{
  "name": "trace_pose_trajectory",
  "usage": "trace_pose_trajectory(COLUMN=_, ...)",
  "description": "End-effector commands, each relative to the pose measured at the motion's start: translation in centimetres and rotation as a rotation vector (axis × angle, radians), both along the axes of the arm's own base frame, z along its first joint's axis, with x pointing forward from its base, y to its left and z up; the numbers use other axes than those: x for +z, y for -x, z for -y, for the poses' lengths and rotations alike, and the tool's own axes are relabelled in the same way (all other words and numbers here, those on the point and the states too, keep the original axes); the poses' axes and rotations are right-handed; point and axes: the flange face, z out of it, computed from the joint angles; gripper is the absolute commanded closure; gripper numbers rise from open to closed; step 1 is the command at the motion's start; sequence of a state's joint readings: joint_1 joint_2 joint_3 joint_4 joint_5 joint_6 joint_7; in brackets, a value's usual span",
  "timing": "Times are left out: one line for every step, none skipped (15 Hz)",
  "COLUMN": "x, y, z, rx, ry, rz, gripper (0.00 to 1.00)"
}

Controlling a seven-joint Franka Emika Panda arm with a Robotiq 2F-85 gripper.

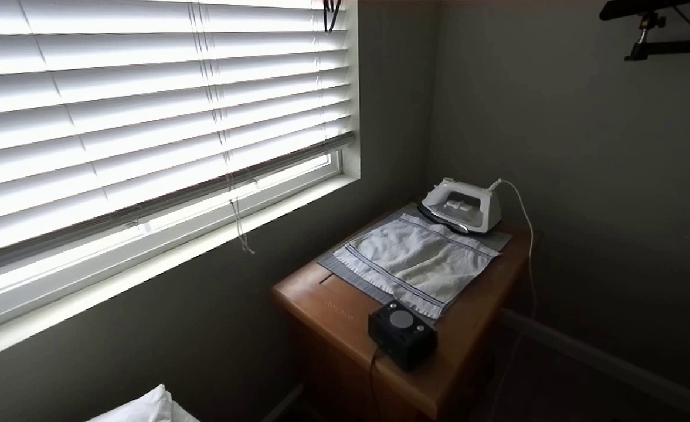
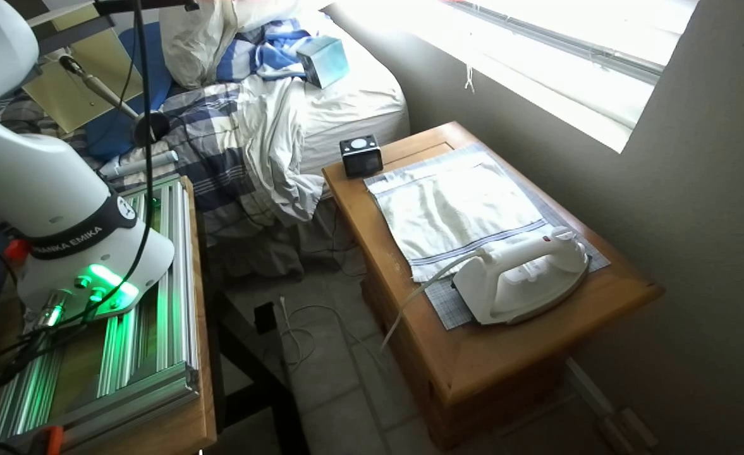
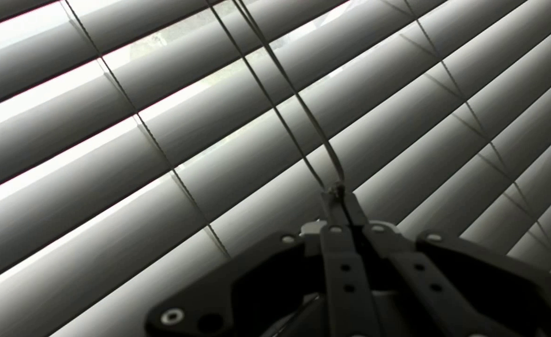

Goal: Close the curtain railing

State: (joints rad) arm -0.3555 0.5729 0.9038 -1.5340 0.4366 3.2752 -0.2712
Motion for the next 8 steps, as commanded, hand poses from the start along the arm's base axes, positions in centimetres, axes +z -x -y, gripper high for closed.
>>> trace_pose_trajectory(x=-4.5, y=1.3, z=-6.1, rx=0.131, ry=-0.006, rz=-0.087, gripper=0.99)
trace_pose_trajectory(x=-4.5, y=1.7, z=-6.7, rx=0.141, ry=-0.016, rz=-0.087, gripper=0.99)
trace_pose_trajectory(x=-4.3, y=2.4, z=-7.2, rx=0.144, ry=-0.019, rz=-0.088, gripper=0.99)
trace_pose_trajectory(x=-4.2, y=2.9, z=-7.6, rx=0.147, ry=-0.022, rz=-0.086, gripper=0.99)
trace_pose_trajectory(x=-4.0, y=3.4, z=-7.9, rx=0.149, ry=-0.029, rz=-0.083, gripper=0.99)
trace_pose_trajectory(x=-3.9, y=3.8, z=-8.0, rx=0.147, ry=-0.033, rz=-0.081, gripper=0.99)
trace_pose_trajectory(x=-3.9, y=4.1, z=-8.0, rx=0.143, ry=-0.036, rz=-0.078, gripper=0.99)
trace_pose_trajectory(x=-4.0, y=4.4, z=-7.9, rx=0.136, ry=-0.031, rz=-0.076, gripper=0.99)
